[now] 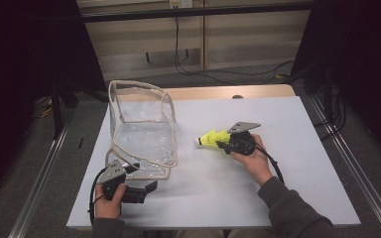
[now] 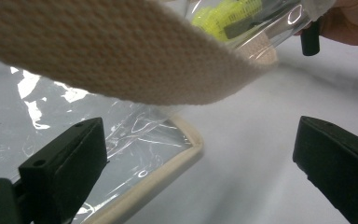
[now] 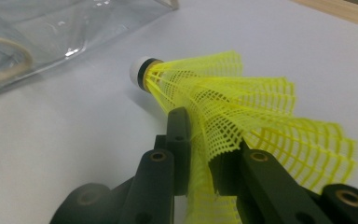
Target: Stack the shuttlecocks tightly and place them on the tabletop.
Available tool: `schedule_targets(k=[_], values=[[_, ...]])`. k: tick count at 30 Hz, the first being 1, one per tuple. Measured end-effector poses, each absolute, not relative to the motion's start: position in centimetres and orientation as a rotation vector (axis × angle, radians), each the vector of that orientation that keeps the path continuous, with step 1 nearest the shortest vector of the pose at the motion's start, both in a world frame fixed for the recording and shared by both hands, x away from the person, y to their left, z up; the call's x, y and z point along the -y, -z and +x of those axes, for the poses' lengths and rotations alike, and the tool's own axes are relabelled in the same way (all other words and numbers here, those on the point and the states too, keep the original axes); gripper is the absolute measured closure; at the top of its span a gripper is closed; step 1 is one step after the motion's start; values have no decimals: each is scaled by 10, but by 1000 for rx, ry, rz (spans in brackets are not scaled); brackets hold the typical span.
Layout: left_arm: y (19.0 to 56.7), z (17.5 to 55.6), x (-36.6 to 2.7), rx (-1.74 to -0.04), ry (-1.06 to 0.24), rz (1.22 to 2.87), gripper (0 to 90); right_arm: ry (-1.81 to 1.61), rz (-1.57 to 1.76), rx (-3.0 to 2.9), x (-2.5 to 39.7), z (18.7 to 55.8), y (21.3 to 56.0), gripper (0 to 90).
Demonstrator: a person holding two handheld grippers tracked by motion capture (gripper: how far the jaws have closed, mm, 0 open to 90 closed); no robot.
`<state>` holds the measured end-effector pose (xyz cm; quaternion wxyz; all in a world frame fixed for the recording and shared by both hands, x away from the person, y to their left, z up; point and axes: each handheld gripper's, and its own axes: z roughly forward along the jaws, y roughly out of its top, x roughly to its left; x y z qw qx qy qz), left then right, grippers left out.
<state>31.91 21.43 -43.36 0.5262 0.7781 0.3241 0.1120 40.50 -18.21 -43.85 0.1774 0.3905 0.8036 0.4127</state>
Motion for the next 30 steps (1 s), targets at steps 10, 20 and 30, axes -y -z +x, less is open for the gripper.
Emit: schedule_targets(k=[10, 20, 30], values=[[434, 320, -213, -774, -265, 1868, 27, -1253, 1117, -2302, 182, 400, 446, 741], [434, 320, -213, -777, -262, 1864, 27, -1308, 1077, -2300, 174, 405, 449, 616], [435, 321, -214, -777, -260, 1868, 27, -1250, 1109, -2275, 163, 412, 453, 479]])
